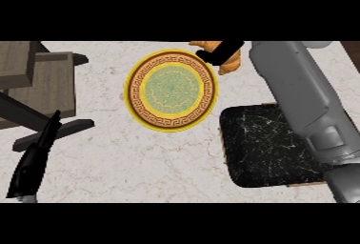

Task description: Pick the croissant from the tray and place it in the plate

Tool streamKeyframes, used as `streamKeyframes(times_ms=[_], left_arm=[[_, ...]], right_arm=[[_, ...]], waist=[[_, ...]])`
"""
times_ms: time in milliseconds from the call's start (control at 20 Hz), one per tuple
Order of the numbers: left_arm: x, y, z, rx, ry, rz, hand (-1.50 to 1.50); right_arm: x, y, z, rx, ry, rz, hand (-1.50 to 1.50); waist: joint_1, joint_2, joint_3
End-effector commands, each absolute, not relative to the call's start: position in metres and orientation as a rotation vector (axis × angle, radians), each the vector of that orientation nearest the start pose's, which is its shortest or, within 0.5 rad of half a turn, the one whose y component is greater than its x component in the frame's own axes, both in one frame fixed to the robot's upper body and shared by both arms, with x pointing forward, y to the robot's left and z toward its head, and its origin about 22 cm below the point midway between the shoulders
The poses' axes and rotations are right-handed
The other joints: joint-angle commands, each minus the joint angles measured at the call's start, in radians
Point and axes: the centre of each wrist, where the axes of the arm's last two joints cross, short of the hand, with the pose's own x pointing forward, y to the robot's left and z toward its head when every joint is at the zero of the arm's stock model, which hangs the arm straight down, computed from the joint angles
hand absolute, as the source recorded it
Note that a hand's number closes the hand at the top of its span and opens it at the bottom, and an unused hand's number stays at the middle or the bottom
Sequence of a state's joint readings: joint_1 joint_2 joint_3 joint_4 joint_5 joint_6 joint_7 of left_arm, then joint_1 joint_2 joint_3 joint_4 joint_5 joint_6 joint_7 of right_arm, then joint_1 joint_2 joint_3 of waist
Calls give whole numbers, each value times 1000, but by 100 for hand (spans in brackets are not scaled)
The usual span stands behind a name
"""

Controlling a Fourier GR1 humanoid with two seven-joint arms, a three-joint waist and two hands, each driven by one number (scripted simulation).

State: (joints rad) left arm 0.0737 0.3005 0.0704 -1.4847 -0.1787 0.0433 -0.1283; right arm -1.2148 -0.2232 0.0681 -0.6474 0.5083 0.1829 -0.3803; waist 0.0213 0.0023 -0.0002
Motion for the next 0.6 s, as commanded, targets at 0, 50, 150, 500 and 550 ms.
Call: streamKeyframes(times_ms=[0,50,150,500,550], left_arm=[[225,333,4,466,-1523,-305,0],[231,322,-17,454,-1525,-319,0],[228,336,-11,460,-1543,-302,0],[223,328,6,431,-1539,-347,0],[226,320,-9,440,-1528,-318,0]], right_arm=[[449,-74,182,-218,-1921,1252,150],[455,-89,177,-199,-1904,1296,150],[449,-66,160,-218,-1854,1333,150],[442,-46,127,-170,-1767,1342,150],[445,-42,137,-160,-1750,1401,150]], waist=[[7,3,0],[5,8,-1],[12,8,-1],[41,11,0],[25,11,0]])
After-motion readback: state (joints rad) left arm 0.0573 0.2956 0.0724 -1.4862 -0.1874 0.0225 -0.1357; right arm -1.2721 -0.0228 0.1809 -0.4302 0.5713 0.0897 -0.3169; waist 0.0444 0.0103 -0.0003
